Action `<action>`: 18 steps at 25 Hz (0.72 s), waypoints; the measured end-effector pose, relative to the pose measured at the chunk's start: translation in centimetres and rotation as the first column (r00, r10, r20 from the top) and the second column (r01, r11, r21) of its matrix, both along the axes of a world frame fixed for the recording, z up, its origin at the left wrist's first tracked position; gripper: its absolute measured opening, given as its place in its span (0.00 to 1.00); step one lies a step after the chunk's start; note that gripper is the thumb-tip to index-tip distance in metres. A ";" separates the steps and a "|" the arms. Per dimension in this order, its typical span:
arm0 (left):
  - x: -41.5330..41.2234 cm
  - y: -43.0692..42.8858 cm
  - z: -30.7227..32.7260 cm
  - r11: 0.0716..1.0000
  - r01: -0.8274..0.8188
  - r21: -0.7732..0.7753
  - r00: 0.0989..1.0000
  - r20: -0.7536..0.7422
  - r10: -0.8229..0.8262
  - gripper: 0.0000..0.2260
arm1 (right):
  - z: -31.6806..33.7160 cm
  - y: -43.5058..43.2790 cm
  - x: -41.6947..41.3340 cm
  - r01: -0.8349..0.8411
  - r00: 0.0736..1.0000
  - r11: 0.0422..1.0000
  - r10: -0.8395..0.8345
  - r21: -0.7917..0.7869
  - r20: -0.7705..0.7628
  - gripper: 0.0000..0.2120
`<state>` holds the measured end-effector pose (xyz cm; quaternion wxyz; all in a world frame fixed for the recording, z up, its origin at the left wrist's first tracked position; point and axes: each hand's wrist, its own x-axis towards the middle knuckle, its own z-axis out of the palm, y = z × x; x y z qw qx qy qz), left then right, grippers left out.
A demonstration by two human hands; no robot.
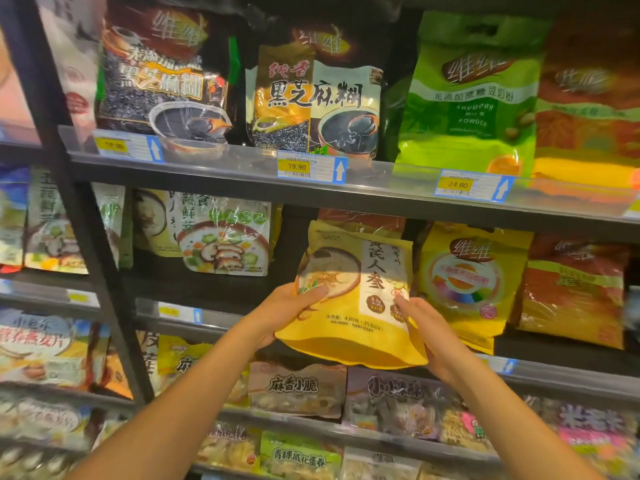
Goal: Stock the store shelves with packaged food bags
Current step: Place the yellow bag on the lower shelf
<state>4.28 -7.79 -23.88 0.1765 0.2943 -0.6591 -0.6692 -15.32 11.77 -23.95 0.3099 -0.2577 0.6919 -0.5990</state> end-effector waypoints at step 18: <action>14.8 15.8 -9.0 0.891 -0.115 0.438 0.964 -0.169 0.207 0.45 | -9.1 15.2 13.0 -0.218 0.976 0.968 0.219 0.124 0.011 0.33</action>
